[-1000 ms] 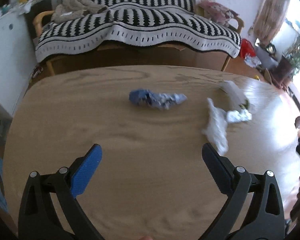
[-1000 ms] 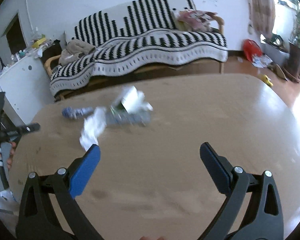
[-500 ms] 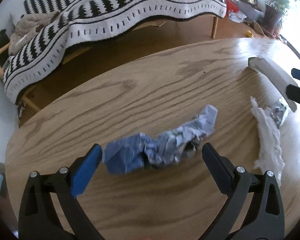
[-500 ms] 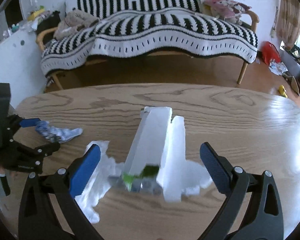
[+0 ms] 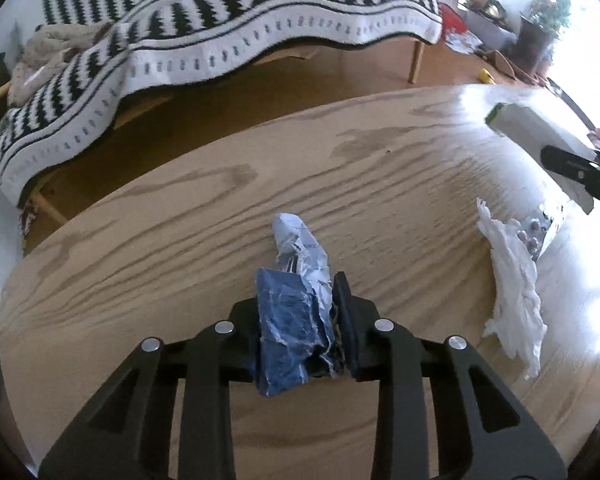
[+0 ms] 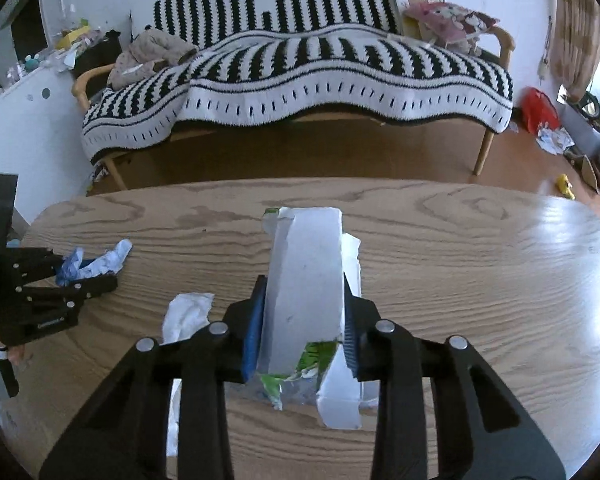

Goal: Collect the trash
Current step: 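Grasp the blue crumpled wrapper with the left gripper while the right gripper grasps the white carton, then carry the blue wrapper and white carton with both grippers over the bin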

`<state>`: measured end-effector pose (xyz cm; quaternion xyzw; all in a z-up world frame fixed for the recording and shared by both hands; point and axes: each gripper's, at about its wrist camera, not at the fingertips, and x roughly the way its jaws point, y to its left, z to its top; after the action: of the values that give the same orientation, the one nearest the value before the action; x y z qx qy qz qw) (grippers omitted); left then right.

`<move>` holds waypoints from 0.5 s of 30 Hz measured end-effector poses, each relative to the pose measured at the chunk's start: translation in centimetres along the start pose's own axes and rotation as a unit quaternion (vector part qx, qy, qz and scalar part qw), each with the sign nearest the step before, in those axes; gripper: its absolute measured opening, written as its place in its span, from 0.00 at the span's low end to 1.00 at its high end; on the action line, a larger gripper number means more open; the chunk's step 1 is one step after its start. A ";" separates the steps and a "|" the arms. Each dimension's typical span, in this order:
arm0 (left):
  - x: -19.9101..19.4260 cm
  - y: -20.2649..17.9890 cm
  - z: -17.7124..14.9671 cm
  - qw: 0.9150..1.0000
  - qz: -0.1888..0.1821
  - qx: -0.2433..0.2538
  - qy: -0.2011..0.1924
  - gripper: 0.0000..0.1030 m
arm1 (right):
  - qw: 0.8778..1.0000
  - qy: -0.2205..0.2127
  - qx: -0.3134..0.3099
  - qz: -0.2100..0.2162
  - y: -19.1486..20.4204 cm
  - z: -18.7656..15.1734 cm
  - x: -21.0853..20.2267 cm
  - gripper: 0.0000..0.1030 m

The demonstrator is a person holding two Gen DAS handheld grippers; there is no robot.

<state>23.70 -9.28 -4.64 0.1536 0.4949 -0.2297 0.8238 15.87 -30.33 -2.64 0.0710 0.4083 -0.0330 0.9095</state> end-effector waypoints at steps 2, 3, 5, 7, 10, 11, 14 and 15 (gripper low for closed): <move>-1.1 0.2 -0.4 1.000 0.004 -0.014 -0.003 0.28 | 1.000 -0.003 0.001 0.001 -0.1 0.0 -0.8 0.32; -1.6 0.3 -0.6 1.000 0.009 -0.018 -0.004 0.28 | 1.000 -0.004 0.002 0.002 -0.2 -0.1 -1.4 0.32; -2.9 0.4 -1.0 1.000 0.016 -0.025 -0.007 0.28 | 1.000 -0.007 0.004 0.003 -0.4 -0.3 -2.5 0.32; -4.3 0.1 -1.3 0.999 0.026 -0.028 -0.011 0.28 | 1.000 -0.012 0.007 0.004 -0.6 -0.7 -3.9 0.32; -6.6 -1.0 -1.8 0.999 0.026 -0.024 -0.019 0.28 | 1.000 -0.020 0.009 0.004 -1.4 -1.3 -6.8 0.32; -7.3 -1.3 -1.9 0.999 0.026 -0.023 -0.022 0.28 | 1.000 -0.025 0.012 0.002 -1.8 -1.5 -8.1 0.32; -10.6 -3.6 -2.5 0.999 0.022 -0.013 -0.040 0.29 | 0.999 -0.040 0.018 -0.003 -2.9 -2.3 -11.5 0.32; -11.5 -4.4 -2.7 0.999 0.020 -0.007 -0.044 0.28 | 0.999 -0.047 0.021 -0.007 -3.5 -2.8 -13.1 0.32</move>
<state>14.74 -9.09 4.24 0.1471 0.4569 -0.2162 0.8502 4.67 -33.35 5.01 0.0861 0.3649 -0.0512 0.9256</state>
